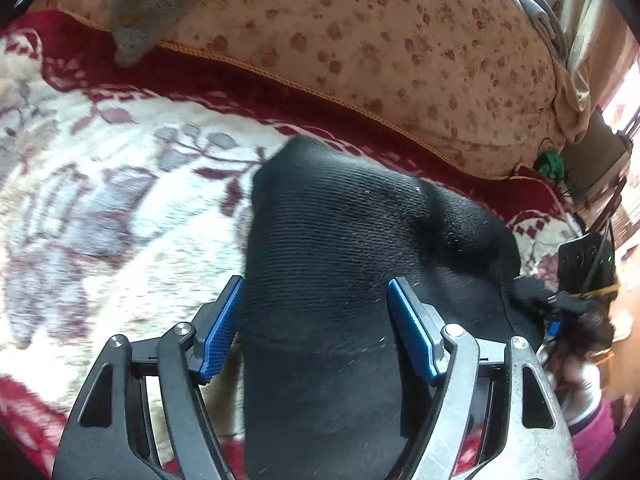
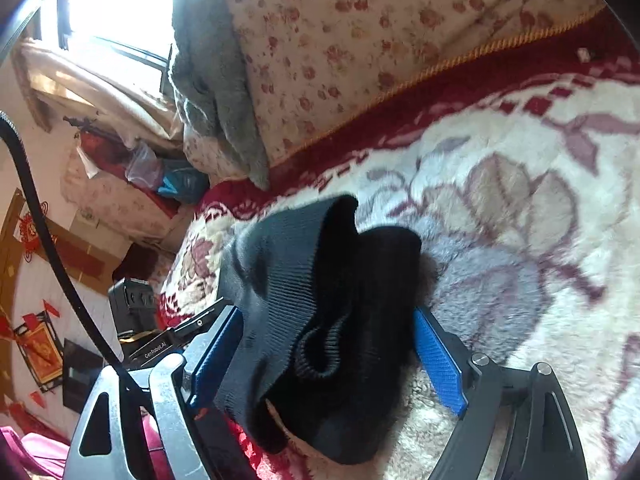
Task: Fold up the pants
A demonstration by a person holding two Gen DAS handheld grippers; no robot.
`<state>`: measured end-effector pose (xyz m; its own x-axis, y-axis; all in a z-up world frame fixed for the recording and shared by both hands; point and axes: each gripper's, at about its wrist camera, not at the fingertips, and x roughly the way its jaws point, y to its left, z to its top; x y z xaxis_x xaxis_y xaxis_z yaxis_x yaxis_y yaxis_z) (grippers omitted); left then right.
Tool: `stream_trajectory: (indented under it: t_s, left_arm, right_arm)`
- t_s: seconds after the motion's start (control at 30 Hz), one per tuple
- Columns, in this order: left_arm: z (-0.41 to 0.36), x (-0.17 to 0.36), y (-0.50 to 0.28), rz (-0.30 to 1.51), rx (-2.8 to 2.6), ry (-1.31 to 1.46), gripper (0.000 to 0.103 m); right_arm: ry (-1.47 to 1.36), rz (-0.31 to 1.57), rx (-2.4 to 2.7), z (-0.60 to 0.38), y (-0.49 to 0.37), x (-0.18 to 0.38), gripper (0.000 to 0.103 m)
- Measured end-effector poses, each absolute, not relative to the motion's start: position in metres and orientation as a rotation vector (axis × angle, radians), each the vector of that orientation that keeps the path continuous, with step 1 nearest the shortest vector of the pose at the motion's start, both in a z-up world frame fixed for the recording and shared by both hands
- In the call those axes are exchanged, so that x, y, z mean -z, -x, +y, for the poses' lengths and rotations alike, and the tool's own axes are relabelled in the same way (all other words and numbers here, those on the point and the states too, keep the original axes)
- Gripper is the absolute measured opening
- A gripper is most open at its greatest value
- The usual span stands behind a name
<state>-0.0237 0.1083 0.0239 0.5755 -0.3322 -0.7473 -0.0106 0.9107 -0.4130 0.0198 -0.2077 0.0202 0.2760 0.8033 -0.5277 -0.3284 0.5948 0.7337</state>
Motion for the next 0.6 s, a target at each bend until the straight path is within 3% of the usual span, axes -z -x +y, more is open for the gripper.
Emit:
stream_trajectory:
  t_s: [0.1, 0.17, 0.27, 0.6]
  left_arm:
    - [0.110, -0.024, 0.023, 0.940, 0.202, 0.413, 0.066]
    - [0.110, -0.029, 0.026, 0.923, 0.218, 0.397, 0.047]
    - [0.113, -0.039, 0.032, 0.906, 0.230, 0.383, 0.031]
    - [0.175, -0.084, 0.058, 0.808, 0.142, 0.419, 0.025]
  right_arm:
    - [-0.509, 1.010, -0.792, -0.202, -0.019, -0.018, 0.058]
    - [-0.543, 1.005, -0.786, -0.206, -0.019, -0.017, 0.052]
    - [-0.539, 0.970, -0.797, -0.203, -0.015, -0.030, 0.042]
    - [-0.509, 0.916, -0.949, -0.144, -0.010, -0.079, 0.036]
